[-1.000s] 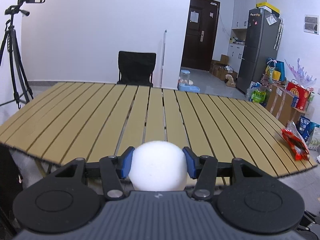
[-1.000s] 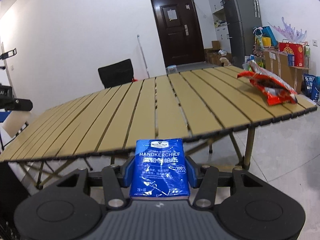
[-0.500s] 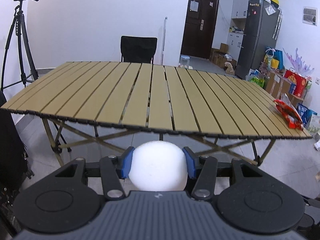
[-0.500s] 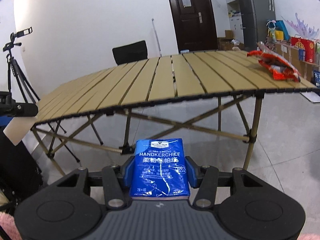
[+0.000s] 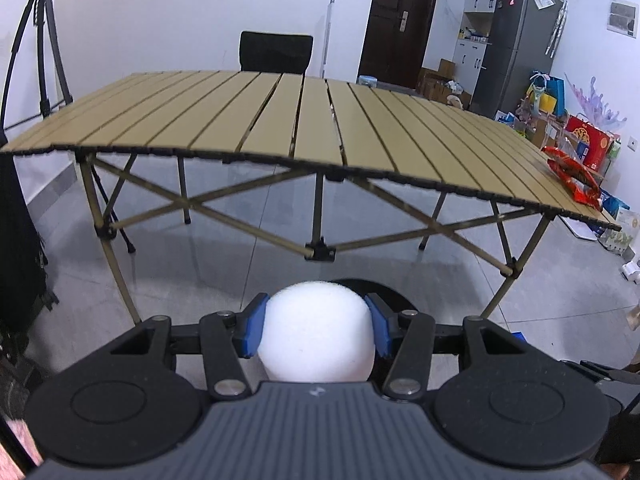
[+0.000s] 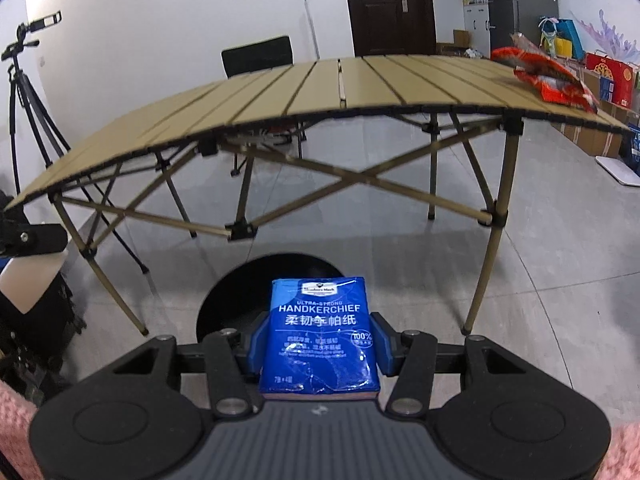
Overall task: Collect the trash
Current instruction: 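Carry the white roll and blue tissue pack down over the black bin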
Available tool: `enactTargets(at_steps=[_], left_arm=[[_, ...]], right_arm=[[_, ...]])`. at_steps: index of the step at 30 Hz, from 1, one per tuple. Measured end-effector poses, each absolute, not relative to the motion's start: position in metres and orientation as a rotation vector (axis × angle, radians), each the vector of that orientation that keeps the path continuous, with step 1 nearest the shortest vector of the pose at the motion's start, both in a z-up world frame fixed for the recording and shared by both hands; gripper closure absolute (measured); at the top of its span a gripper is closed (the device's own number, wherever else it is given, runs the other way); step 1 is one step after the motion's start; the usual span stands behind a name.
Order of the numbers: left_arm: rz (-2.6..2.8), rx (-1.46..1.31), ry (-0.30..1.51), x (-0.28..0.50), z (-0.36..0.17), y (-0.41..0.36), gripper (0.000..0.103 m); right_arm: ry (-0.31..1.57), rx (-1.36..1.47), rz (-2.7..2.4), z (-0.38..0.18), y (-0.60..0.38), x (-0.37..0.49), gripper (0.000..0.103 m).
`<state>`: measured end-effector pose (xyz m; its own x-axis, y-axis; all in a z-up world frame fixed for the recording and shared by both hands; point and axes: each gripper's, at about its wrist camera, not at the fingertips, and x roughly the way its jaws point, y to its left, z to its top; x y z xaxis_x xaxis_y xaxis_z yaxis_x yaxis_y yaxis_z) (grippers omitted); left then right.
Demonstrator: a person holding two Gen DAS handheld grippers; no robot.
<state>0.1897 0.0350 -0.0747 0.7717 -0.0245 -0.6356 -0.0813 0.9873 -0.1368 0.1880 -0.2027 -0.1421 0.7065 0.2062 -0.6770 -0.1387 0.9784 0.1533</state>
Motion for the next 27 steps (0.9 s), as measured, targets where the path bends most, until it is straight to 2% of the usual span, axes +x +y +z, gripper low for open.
enactTargets(at_steps=[27], left_arm=[[0.046,-0.178,0.836,0.204,-0.139,0.033,0.051]], right_arm=[[0.919,0.093,0.139,-0.198,-0.208,0.2,0.053]])
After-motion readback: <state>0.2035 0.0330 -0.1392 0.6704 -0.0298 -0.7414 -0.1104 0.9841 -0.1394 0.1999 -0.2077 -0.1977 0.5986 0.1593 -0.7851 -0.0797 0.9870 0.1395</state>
